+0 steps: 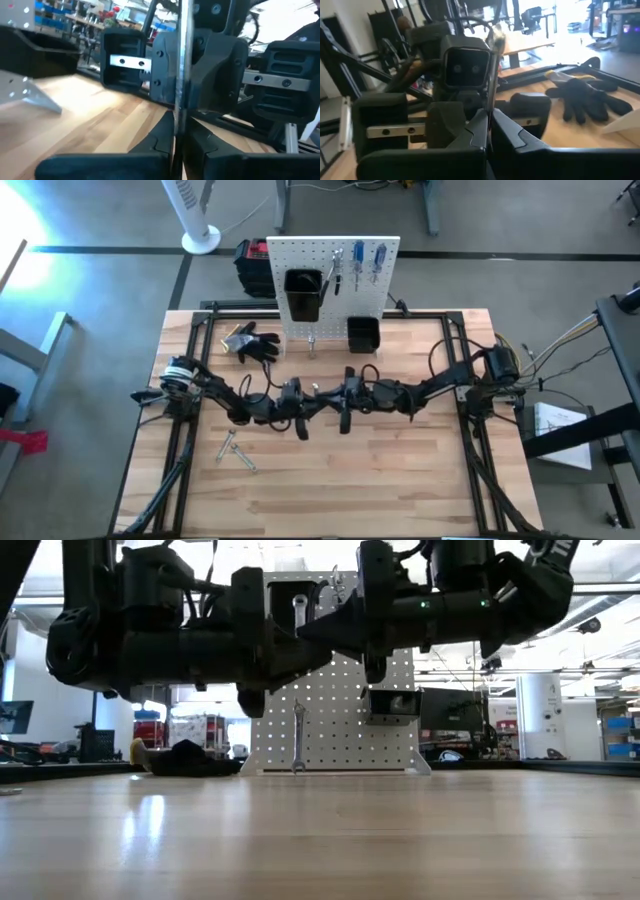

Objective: Hang tools onto peg board
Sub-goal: Hang the wrench on the peg board

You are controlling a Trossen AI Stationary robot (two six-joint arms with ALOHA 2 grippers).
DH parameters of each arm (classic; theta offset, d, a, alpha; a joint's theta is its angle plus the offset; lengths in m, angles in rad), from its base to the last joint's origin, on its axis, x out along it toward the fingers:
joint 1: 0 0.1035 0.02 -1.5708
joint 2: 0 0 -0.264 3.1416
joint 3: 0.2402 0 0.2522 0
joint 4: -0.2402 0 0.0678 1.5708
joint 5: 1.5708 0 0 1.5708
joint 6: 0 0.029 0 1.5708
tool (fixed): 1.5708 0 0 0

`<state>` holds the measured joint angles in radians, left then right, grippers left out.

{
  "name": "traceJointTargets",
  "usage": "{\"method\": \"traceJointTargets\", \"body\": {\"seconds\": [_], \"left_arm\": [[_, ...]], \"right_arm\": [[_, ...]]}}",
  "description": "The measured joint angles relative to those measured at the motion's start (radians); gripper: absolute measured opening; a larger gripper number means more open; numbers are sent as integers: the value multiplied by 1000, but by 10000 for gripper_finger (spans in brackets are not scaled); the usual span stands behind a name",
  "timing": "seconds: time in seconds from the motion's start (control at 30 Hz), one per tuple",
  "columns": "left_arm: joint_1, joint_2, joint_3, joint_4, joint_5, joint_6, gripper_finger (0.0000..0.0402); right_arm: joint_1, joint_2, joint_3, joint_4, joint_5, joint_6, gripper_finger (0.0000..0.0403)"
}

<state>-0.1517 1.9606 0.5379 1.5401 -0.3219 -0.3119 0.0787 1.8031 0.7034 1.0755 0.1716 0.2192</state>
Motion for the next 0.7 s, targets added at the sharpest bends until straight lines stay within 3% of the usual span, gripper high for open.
{"method": "traceJointTargets", "body": {"seconds": [0.23,0.43,0.7], "left_arm": [[-1,0,-52,-75,-12,-102,34],[-2,-1,-140,-47,-14,-175,38],[-3,-7,-195,29,-35,-170,38]], "right_arm": [[-42,-40,23,-69,13,-16,0],[-122,-48,61,-220,10,-16,0],[-251,47,94,-229,-155,148,0]]}}
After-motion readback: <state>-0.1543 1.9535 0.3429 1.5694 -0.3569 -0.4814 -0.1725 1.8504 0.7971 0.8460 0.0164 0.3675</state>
